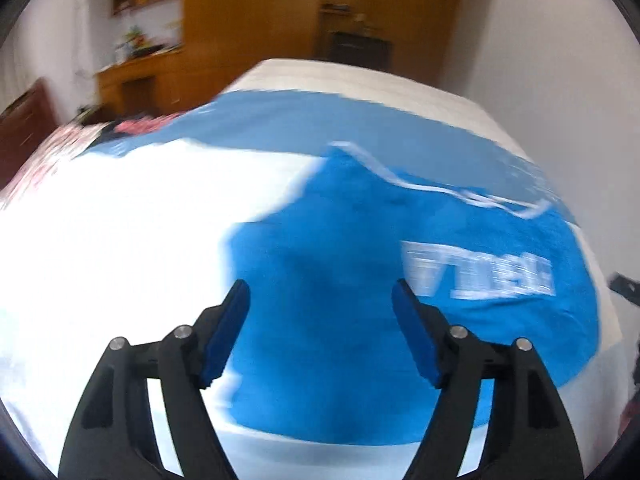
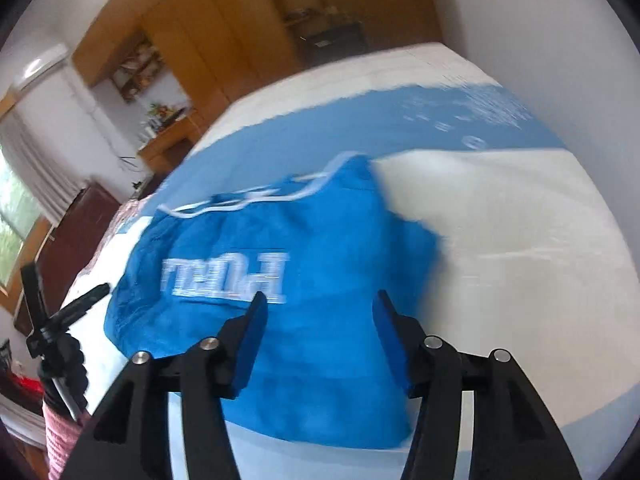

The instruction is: Fold large clothes

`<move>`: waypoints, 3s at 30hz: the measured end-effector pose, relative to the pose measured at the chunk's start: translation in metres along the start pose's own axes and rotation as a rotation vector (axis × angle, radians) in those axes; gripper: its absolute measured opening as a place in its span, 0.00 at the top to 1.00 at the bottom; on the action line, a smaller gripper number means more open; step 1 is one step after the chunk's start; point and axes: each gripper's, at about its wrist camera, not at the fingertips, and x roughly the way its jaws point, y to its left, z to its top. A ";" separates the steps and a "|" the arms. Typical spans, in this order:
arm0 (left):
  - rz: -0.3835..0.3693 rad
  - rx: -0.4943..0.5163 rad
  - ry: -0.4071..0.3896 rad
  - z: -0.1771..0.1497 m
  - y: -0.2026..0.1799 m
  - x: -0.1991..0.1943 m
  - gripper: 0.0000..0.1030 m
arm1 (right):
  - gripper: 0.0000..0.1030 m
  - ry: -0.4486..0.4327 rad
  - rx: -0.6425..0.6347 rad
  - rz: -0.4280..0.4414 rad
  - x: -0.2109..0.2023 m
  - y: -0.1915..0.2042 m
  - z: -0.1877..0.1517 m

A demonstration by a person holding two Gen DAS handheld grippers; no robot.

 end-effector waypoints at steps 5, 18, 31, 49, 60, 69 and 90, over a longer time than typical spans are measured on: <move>-0.127 -0.158 0.068 0.003 0.058 0.028 0.28 | 0.35 0.110 0.123 0.146 0.032 -0.040 0.003; -0.334 -0.182 0.185 0.004 0.058 0.097 0.16 | 0.25 0.194 0.153 0.313 0.088 -0.064 0.006; -0.328 -0.180 0.112 0.005 0.026 0.053 0.83 | 0.84 0.128 0.099 0.365 0.053 -0.030 0.014; -0.330 0.000 0.100 -0.123 0.004 -0.123 0.83 | 0.85 0.164 -0.023 0.339 -0.085 -0.009 -0.109; -0.287 -0.069 0.132 -0.174 0.037 -0.065 0.57 | 0.77 0.248 0.186 0.402 -0.014 -0.070 -0.150; -0.217 -0.090 0.109 -0.179 0.029 -0.073 0.47 | 0.65 0.200 0.149 0.366 -0.019 -0.065 -0.161; -0.039 0.085 0.042 -0.208 -0.048 -0.171 0.43 | 0.93 0.156 -0.249 -0.018 -0.122 0.049 -0.214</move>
